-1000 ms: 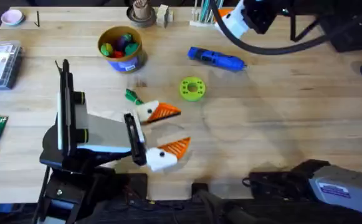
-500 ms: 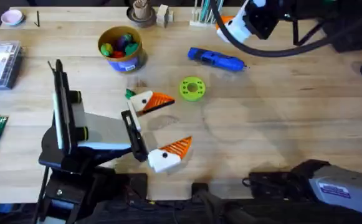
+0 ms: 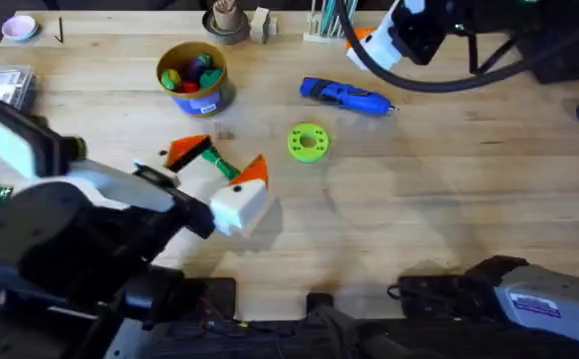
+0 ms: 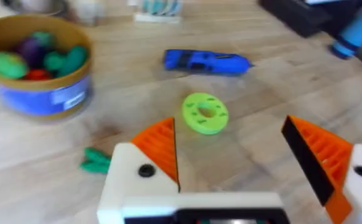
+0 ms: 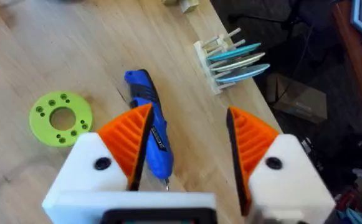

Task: Pick up the gripper from the table and insert it into the empty holder that is missing its gripper. Then pick up a screw, insert it into the mounting hole, and use the screwdriver to tighten it. Finally, clean up the table by picking up the vegetable and placing it into the bucket.

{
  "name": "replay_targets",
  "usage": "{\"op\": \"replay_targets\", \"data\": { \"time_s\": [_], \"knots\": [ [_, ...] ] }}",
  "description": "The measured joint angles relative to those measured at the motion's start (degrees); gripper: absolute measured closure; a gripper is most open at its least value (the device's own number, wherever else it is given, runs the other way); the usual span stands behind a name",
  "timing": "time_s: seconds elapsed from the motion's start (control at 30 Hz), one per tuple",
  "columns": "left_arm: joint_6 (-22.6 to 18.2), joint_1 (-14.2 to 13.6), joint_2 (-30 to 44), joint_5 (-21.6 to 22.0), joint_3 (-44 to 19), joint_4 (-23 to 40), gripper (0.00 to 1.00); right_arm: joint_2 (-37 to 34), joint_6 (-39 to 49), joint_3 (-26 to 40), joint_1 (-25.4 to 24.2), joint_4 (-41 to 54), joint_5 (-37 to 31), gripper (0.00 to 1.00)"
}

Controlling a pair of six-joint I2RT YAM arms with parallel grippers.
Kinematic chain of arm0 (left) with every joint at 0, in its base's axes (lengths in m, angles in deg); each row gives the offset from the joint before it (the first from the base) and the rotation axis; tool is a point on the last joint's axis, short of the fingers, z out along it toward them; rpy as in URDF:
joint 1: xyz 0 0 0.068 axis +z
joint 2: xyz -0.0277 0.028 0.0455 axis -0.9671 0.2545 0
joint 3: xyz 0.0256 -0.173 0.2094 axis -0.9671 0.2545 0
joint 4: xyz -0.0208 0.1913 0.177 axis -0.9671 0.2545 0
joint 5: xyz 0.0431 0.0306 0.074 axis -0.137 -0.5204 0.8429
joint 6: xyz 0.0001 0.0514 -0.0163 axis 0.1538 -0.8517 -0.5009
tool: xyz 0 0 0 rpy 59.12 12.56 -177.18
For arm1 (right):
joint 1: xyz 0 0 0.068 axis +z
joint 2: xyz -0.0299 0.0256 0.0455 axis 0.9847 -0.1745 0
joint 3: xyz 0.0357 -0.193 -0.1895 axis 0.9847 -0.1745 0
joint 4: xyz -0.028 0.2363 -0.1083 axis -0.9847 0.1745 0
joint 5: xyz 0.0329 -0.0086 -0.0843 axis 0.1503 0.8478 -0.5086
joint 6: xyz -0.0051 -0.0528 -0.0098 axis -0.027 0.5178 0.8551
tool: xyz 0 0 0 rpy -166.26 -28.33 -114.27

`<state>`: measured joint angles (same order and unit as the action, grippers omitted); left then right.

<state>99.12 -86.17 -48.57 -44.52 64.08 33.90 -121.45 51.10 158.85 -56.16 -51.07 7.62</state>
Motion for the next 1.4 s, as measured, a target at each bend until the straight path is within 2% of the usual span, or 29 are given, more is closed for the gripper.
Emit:
{"op": "replay_targets", "data": {
  "time_s": [0.1,0.2,0.37,0.6,0.83,1.0,1.17,1.4],
  "knots": [
    [0.51,0.00,6.00,6.63,-7.20,6.83,0.007,0.00,0.00,0.00,0.00,-0.05,0.00,0.273],
    [0.71,0.00,12.42,11.36,-12.84,11.10,0.008,0.00,0.00,0.00,0.00,-0.07,0.00,0.273],
    [0.88,0.00,21.56,15.10,-19.19,12.18,0.009,0.01,-0.87,0.02,0.00,1.15,0.02,0.273],
    [1.79,0.00,26.23,17.22,-19.86,11.27,0.007,2.35,-9.96,0.00,0.00,3.57,0.02,0.272],
    [11.44,-0.04,35.78,24.07,-19.86,10.10,0.007,9.87,-15.36,0.00,0.00,8.82,0.02,0.271],
    [16.09,-0.04,44.23,24.29,-19.86,6.27,0.008,13.45,-16.31,0.00,0.00,11.67,0.02,0.271],
    [18.83,-0.04,51.20,24.13,-19.86,1.85,0.008,14.75,-16.50,0.00,0.00,12.11,0.02,0.271],
    [24.79,-0.04,63.30,23.94,-19.86,1.57,0.006,14.77,-16.90,0.00,0.00,12.21,0.02,0.271]
  ]
}}
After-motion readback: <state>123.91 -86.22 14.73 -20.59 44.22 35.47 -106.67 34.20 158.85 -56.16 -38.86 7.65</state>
